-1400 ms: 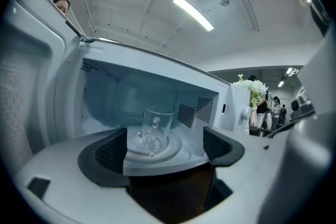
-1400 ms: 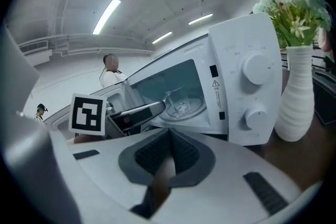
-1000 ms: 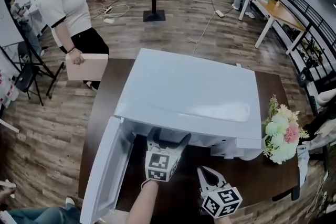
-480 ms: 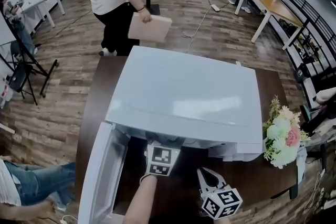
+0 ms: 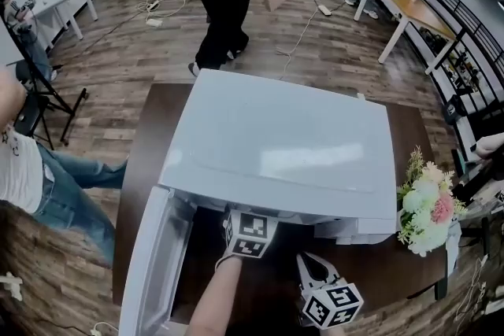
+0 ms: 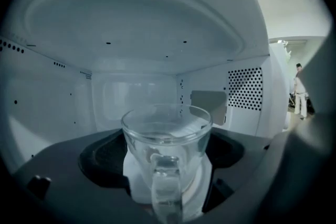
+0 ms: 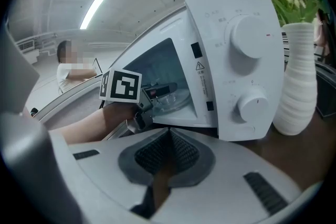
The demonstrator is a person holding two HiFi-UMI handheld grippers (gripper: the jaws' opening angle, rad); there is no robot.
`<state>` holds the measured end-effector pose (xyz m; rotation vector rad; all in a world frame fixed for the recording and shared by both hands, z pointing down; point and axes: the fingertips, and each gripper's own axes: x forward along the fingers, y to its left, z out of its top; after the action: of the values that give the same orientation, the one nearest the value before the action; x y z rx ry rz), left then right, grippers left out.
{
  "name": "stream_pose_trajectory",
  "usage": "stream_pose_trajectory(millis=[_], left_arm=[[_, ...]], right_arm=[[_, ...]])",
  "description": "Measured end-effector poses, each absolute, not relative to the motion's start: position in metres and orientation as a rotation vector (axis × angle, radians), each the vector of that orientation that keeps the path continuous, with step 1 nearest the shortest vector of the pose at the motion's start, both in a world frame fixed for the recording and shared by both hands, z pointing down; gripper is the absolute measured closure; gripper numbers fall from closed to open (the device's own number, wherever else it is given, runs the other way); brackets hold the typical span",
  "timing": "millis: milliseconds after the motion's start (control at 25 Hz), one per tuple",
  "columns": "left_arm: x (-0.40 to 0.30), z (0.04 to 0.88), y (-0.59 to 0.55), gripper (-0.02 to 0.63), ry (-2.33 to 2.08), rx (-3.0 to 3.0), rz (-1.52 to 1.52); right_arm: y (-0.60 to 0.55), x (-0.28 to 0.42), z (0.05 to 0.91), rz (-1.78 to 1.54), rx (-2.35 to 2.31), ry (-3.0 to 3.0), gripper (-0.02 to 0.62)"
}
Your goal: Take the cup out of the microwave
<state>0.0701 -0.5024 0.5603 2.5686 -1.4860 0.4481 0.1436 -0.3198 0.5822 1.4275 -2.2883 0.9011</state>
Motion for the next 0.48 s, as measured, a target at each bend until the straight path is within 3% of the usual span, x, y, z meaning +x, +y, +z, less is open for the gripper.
stream_pose_trajectory(millis=[320,480], left_arm=[[0.078,0.566,-0.516,0.181,-1.517,2.559,0.504],[0.083,0.566,-0.518,0.213,-1.509,2.571,0.494]], right_arm=[[-0.326,0.155,0.585,0.914,1.460,-2.264,0.600],[-0.329,0.158,0.586,0.918,1.466,-2.260,0.600]])
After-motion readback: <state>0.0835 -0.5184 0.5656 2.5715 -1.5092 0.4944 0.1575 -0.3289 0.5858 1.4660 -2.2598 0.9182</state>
